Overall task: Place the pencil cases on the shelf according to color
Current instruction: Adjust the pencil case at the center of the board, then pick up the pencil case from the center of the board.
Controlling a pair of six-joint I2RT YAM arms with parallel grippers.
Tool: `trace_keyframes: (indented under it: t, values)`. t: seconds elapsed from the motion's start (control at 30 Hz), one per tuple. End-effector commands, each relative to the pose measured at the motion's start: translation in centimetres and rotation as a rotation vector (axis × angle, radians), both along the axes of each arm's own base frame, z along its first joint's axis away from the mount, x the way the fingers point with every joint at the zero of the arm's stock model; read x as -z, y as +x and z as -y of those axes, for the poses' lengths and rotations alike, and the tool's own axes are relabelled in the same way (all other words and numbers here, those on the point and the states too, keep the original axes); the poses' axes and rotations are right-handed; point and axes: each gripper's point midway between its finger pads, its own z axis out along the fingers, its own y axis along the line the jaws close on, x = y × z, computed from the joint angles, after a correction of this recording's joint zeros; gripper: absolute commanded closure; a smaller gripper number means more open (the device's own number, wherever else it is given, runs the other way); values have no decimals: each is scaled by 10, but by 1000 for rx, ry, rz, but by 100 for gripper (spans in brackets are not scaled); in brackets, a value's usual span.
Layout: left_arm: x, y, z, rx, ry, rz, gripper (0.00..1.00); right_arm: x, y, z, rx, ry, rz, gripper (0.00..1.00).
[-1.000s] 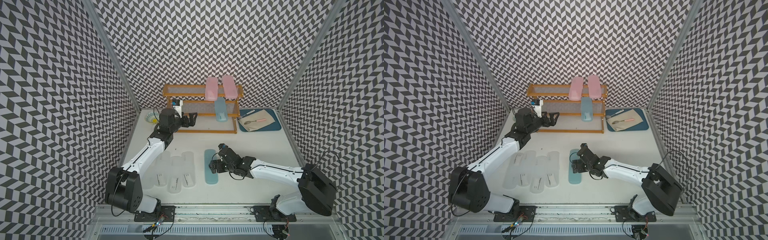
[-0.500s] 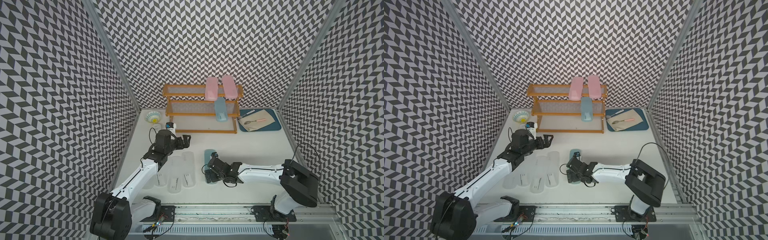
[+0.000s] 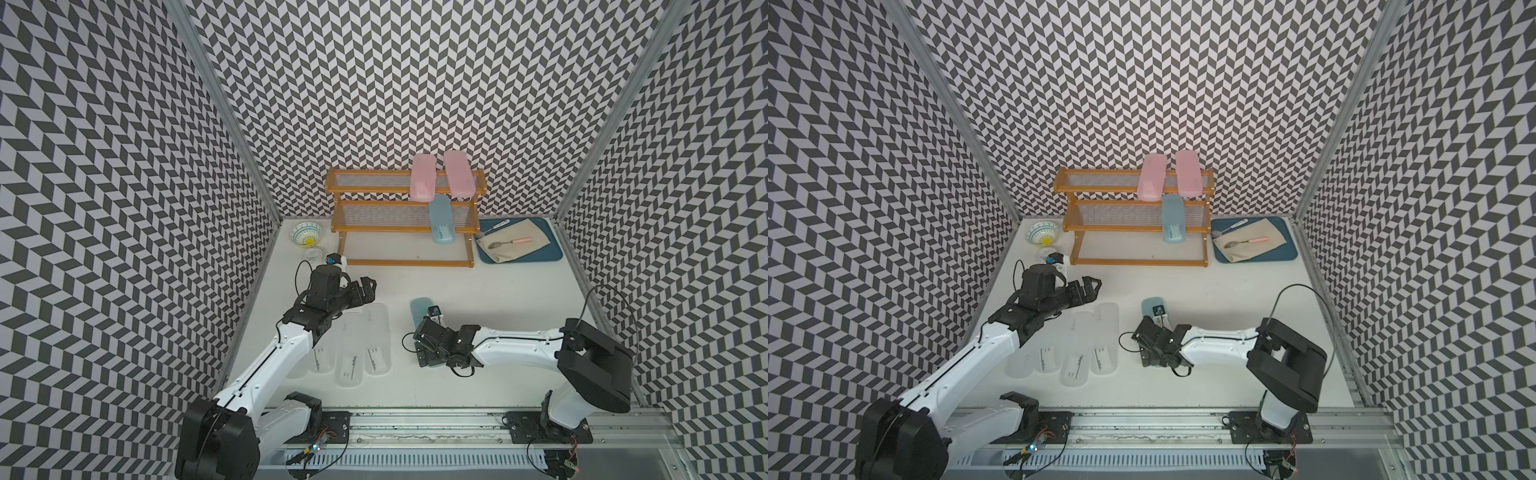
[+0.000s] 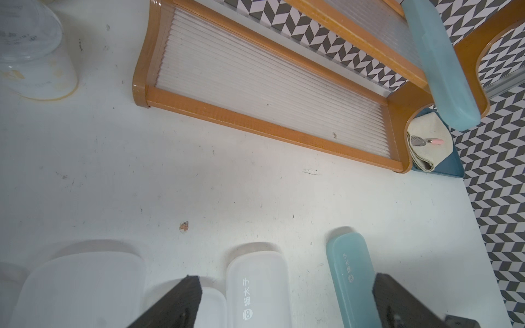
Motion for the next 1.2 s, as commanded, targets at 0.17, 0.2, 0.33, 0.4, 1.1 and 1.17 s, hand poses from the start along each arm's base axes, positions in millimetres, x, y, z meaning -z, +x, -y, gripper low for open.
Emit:
trace_keyframes:
  t: [0.17, 0.2, 0.33, 0.4, 1.1, 1.17]
  values:
    - [4, -8, -7, -8, 19, -39, 1, -15, -19, -2, -13, 141, -44, 0]
    - [5, -7, -7, -6, 26, -40, 1, -12, -23, -2, -19, 137, -56, 0]
    - [0, 2, -10, 1, 77, -28, 1, -5, -35, 3, -10, 55, -69, 0]
    - [-3, 5, -10, 13, 76, -27, 1, 1, -40, 2, -17, 18, -83, 0]
    - [-16, 6, -22, -24, 49, 18, 1, 11, -33, 9, 22, -13, -19, 33]
    - [-23, 9, -21, -15, 30, 39, 1, -1, -27, 13, 41, 0, 30, 37]
